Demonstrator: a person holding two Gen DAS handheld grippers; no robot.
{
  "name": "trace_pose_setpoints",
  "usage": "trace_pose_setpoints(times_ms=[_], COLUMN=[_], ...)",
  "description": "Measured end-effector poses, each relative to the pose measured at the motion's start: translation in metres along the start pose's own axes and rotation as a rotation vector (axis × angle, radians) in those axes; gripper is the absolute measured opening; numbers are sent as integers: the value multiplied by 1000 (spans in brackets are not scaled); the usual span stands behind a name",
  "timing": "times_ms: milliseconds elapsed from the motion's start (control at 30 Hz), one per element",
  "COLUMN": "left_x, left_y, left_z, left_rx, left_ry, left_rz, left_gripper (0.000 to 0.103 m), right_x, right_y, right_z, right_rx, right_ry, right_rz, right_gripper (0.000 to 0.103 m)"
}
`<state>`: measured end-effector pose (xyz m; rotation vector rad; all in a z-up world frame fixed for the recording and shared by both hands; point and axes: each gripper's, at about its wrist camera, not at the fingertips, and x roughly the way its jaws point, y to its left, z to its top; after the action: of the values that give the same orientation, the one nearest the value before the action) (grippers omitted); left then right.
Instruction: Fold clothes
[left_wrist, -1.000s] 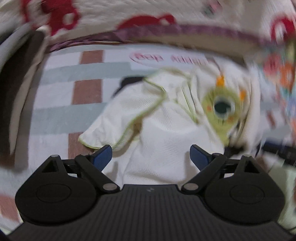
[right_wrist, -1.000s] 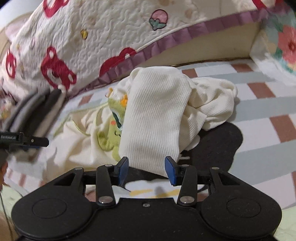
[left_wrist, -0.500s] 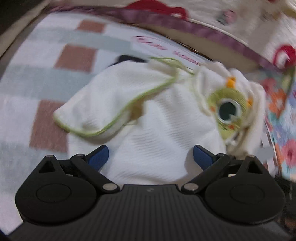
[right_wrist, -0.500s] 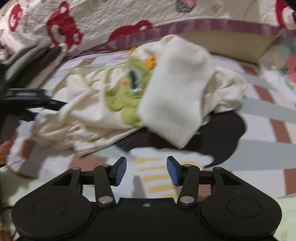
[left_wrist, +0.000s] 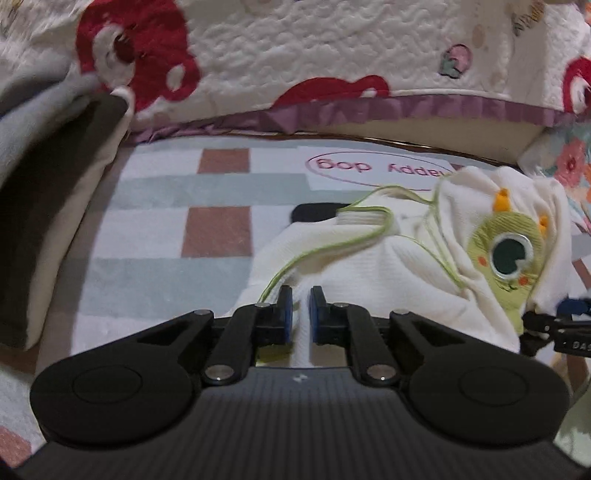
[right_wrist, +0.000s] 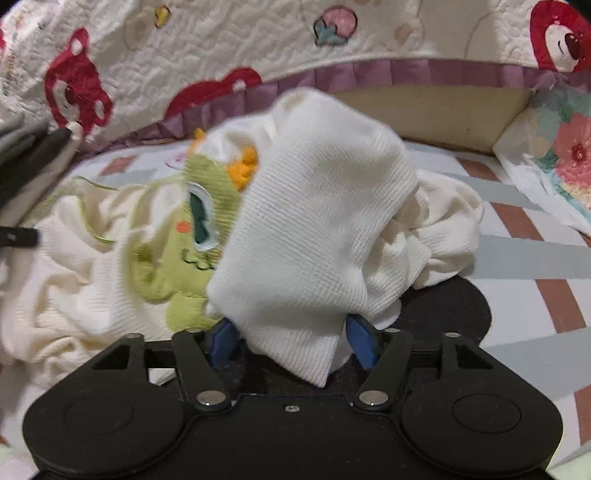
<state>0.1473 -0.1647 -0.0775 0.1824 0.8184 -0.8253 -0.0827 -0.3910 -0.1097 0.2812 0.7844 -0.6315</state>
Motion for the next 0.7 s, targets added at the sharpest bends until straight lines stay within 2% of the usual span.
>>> trace_pose_setpoints(times_ms=[33,67,100,133,300,467,600,700], left_x=[0,1,1,2,4,-1,-7,-11], left_y=[3,5,8,11,24,21,18,15], left_z=[0,0,0,0,0,-5,-9,-12], left_rx=[-12,-24,-36,-48,-109,-105,-96,-89], left_ry=[3,6,9,12,27,47,62,74], left_rz=[-4,-9,-13,-17,-38,-55,-69,-78], left_gripper=[7,6,6,6,6,6,7,14], right_x=[1,1,-6,-15,-57,-100,-110,-118], right_y=[-2,-4,-6,-9,-25,-40,-58,-71], right_z=[1,2,6,11,35,59,74,85], right_rx=[10,21,15,4,-46,-96,-94,-91], right_ry=[-3,-8,-29,-53,-173,-293,-329,-355], right_rz=[-10,-20,-32,-45,-107,-169,-195,-213], right_gripper=[69,64,29,16,13,12,12,12])
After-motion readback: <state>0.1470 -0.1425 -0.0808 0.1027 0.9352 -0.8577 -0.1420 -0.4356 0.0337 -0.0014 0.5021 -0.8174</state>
